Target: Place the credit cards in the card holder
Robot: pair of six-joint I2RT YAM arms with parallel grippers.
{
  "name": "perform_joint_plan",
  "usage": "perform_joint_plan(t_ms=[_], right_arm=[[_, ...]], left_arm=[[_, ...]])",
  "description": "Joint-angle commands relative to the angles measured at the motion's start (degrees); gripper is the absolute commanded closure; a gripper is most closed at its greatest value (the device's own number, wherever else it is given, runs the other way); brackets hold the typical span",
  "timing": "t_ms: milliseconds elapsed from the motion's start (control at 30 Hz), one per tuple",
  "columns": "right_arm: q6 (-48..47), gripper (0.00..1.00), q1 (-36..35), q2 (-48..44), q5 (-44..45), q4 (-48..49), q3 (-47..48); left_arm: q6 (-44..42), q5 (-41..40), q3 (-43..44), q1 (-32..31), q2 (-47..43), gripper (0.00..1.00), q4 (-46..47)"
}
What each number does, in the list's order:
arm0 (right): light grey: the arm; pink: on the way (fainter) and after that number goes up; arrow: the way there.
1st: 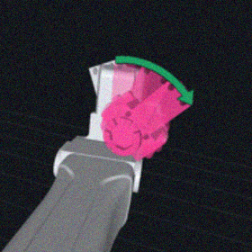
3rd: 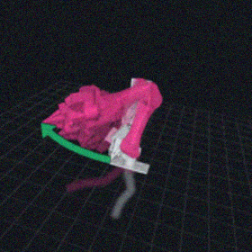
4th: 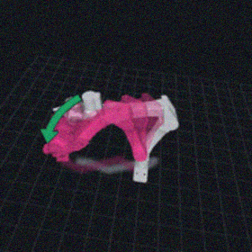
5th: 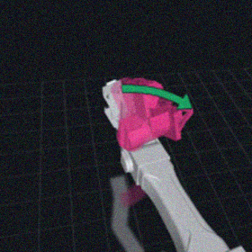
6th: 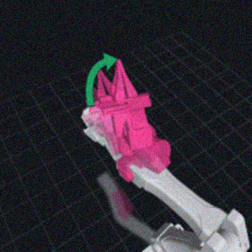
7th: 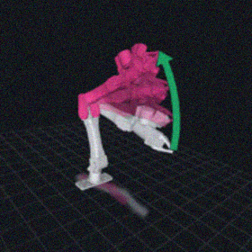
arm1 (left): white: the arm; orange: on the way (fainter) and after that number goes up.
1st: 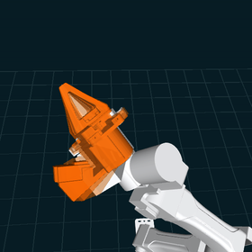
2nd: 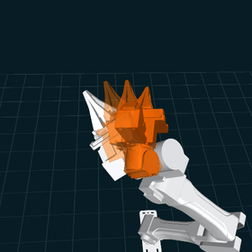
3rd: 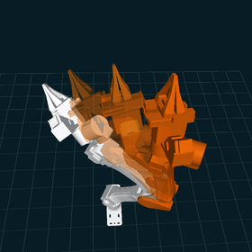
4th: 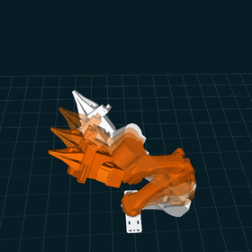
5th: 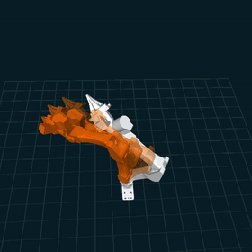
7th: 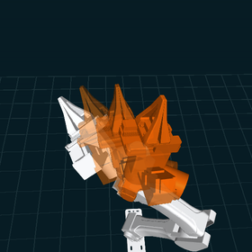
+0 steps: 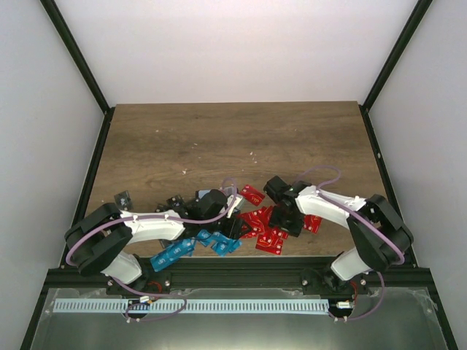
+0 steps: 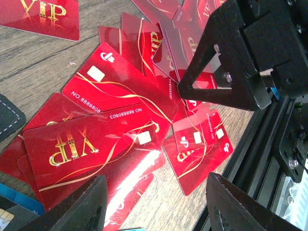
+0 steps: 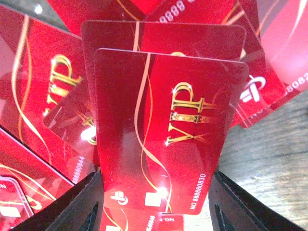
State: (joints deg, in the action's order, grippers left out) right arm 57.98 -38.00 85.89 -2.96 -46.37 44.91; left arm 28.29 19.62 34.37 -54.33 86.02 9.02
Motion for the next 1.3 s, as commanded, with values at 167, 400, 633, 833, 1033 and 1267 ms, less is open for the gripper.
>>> perform_joint_plan(t_ms=[167, 400, 633, 833, 1033, 1267], right_arm=[[-5.27, 0.44, 0.3, -5.52, -1.02, -3.65, 0.44], [-9.64, 0.46, 0.29, -11.14, 0.4, -2.55, -0.05], [-13.65, 0.45, 0.3, -16.17, 0.66, -0.42, 1.24], [-16.77, 0.44, 0.21, -18.23, -2.99, 1.81, 1.93], [-18.52, 0.44, 0.21, -20.0, -5.9, 4.01, 2.19], [-19.69, 0.44, -0.07, -21.75, -8.06, 5.27, 3.04]], left_arm=[[0.71, -0.89, -0.37, -0.07, -3.13, 0.42, 1.29], [4.16, -3.79, 0.21, 1.39, -6.12, 0.41, 1.06], [7.48, -0.16, 3.89, 4.09, -5.85, 0.39, 2.78], [9.01, 5.14, 6.9, 4.55, -2.31, 0.39, 5.56], [10.6, 8.84, 10.23, 4.85, 2.19, 0.37, 7.13], [13.01, 10.46, 14.47, 5.21, 7.22, 0.38, 7.11]])
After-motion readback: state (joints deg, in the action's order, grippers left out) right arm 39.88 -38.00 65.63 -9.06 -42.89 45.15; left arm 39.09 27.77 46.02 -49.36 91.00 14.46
